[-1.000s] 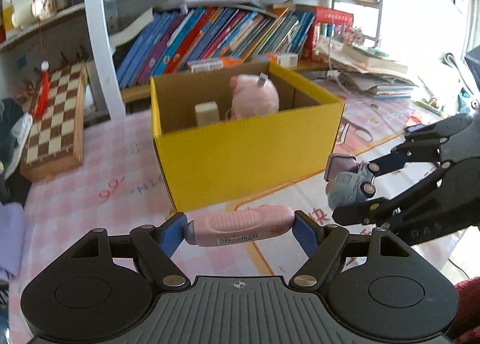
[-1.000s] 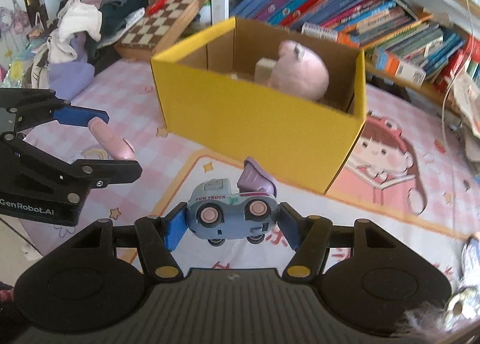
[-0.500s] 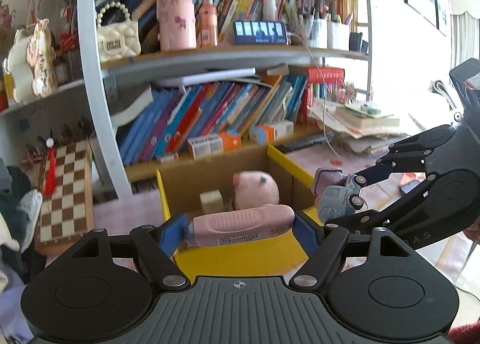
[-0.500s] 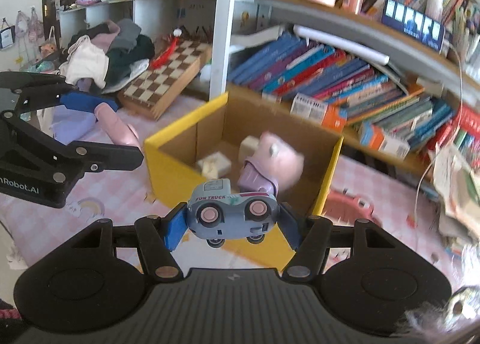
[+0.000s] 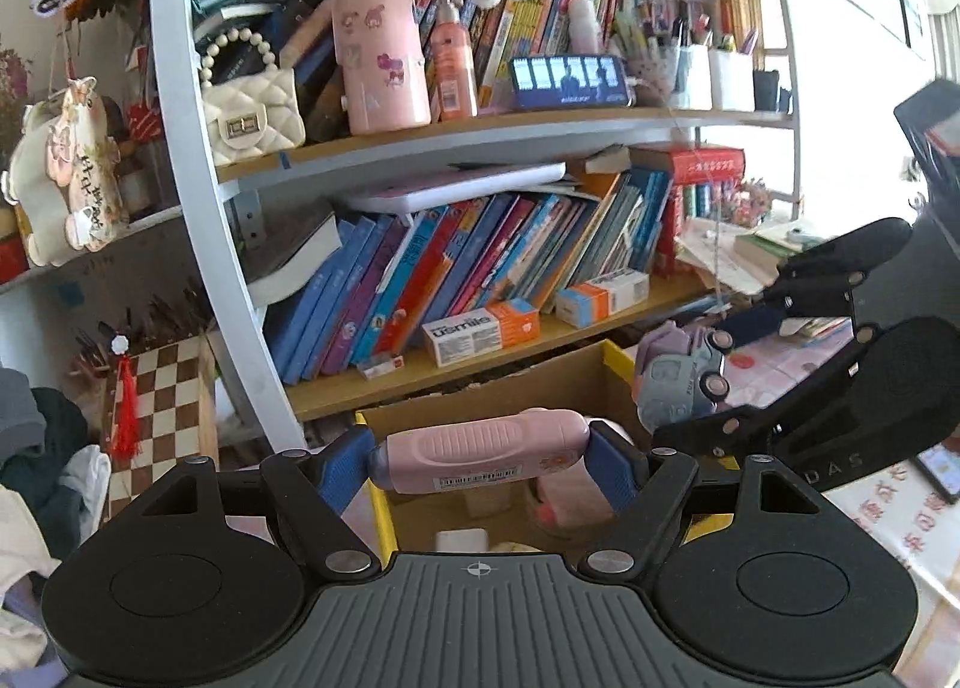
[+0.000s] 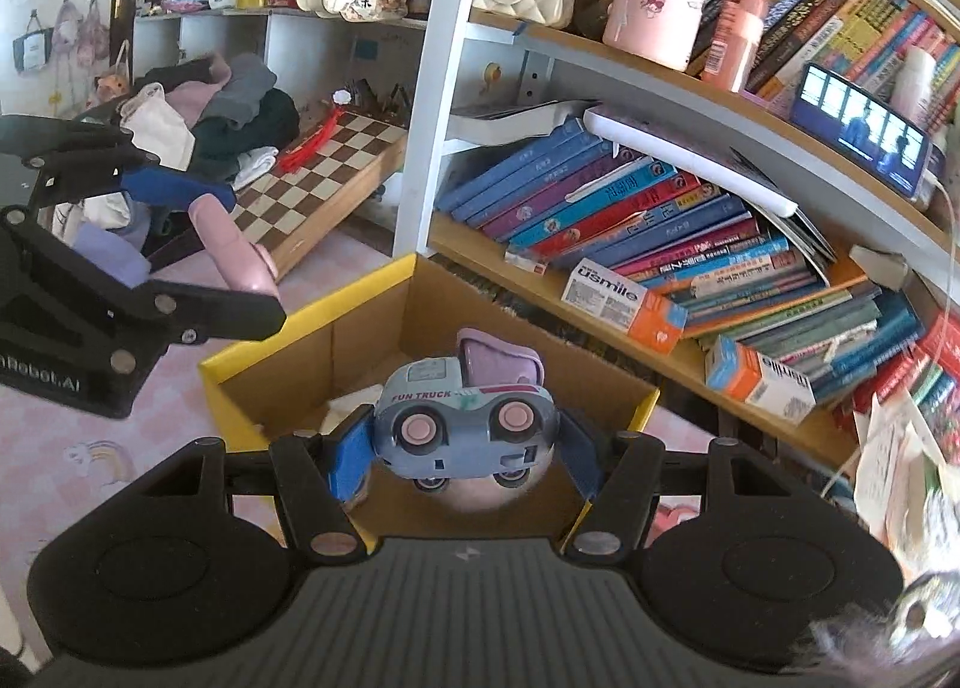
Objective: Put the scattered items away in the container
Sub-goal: 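Lift the toy truck and pink eraser with both grippers over the yellow box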
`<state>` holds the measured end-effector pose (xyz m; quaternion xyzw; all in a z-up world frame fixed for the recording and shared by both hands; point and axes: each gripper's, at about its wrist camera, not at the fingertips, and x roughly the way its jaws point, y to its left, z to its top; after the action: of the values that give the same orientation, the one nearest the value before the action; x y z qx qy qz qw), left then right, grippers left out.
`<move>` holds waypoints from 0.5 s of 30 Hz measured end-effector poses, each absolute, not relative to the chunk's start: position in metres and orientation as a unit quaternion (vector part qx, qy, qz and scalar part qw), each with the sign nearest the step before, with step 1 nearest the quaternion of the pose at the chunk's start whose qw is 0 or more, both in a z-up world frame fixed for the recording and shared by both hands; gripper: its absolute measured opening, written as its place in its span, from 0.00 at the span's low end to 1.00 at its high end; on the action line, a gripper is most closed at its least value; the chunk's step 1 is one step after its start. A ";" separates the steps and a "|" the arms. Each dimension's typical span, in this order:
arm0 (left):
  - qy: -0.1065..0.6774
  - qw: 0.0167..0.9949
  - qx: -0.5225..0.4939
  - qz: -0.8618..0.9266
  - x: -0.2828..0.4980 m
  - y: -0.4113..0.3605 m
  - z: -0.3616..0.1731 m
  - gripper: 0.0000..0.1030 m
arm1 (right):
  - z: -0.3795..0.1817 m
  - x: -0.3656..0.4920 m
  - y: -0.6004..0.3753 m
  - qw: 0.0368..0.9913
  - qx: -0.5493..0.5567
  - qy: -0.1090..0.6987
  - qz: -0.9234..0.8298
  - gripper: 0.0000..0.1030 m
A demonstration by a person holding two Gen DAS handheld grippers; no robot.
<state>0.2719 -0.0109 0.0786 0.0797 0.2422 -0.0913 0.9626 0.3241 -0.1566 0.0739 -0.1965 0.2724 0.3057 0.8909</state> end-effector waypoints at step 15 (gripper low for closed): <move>0.291 0.950 0.090 -0.076 0.323 -0.016 0.049 0.76 | 0.036 0.366 -0.143 0.855 -0.220 0.323 0.340 0.60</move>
<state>0.3230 -0.0161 0.0494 0.0902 0.2907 -0.0756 0.9496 0.3656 -0.1431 0.0357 -0.2201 0.3227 0.3403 0.8554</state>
